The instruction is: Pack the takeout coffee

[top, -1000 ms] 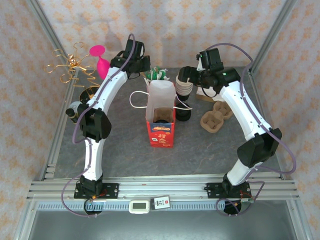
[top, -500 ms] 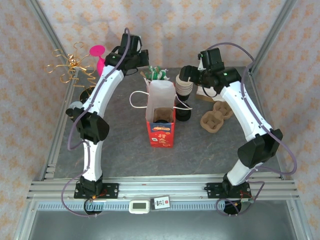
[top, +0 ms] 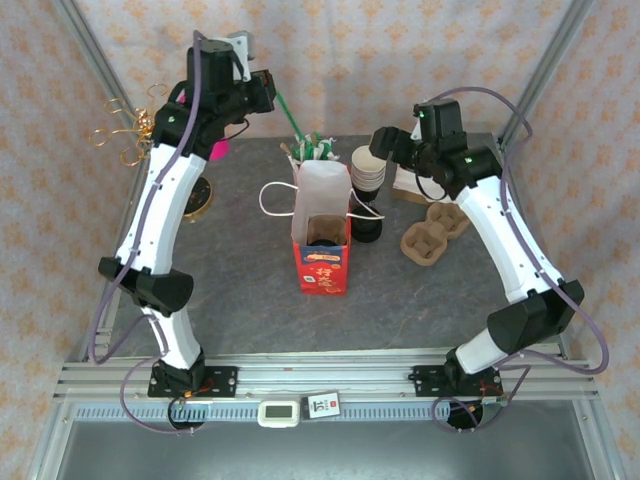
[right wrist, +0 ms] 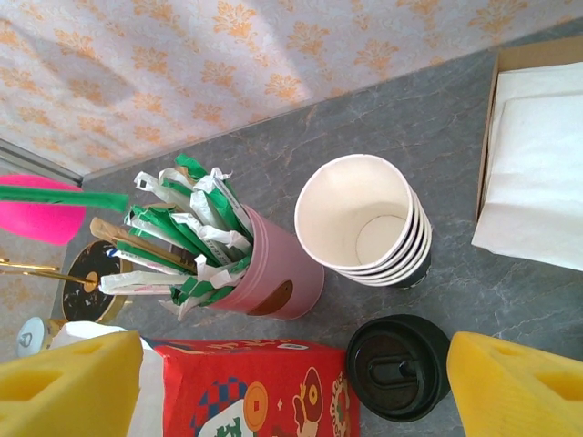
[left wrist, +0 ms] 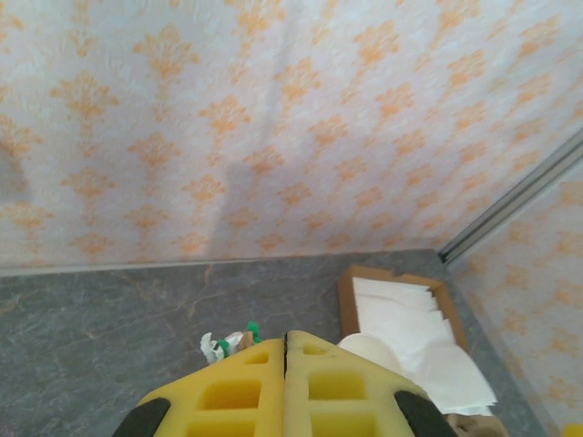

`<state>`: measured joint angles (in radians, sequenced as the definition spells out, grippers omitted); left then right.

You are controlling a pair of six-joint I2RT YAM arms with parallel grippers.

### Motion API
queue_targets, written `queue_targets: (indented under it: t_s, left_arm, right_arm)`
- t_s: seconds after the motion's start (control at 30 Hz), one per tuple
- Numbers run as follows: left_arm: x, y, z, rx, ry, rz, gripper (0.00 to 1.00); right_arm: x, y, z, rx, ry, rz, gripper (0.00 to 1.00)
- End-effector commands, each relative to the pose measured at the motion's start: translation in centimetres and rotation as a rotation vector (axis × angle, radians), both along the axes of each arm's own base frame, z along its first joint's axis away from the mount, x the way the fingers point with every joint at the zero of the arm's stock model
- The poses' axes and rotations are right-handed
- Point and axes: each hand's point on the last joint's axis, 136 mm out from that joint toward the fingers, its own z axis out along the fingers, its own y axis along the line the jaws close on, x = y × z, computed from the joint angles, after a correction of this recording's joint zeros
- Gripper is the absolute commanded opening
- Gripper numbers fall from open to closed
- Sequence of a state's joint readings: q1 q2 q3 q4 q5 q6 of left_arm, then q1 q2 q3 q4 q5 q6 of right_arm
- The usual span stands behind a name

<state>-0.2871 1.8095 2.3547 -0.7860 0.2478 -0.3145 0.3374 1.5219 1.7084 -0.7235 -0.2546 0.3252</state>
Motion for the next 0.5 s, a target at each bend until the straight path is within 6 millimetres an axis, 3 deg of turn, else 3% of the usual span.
queue_targets:
  t_s: [0.0, 0.27, 0.47]
  left_arm:
    - [-3.2, 0.1, 2.4, -0.035, -0.027, -0.043, 0.00]
    - [-9.9, -0.3, 5.4, -0.079, -0.043, -0.112, 0.00]
    - [-13.9, -3.6, 2.5, -0.054, 0.038, -0.196, 0.00]
  right_arm:
    - [-0.2, -1.3, 1.7, 0.030, -0.056, -0.051, 0.86]
    - [-1.1, -4.0, 1.0, 0.131, -0.053, -0.106, 0.86]
    - [-1.7, -5.3, -0.8, 0.145, -0.028, -0.137, 0.87]
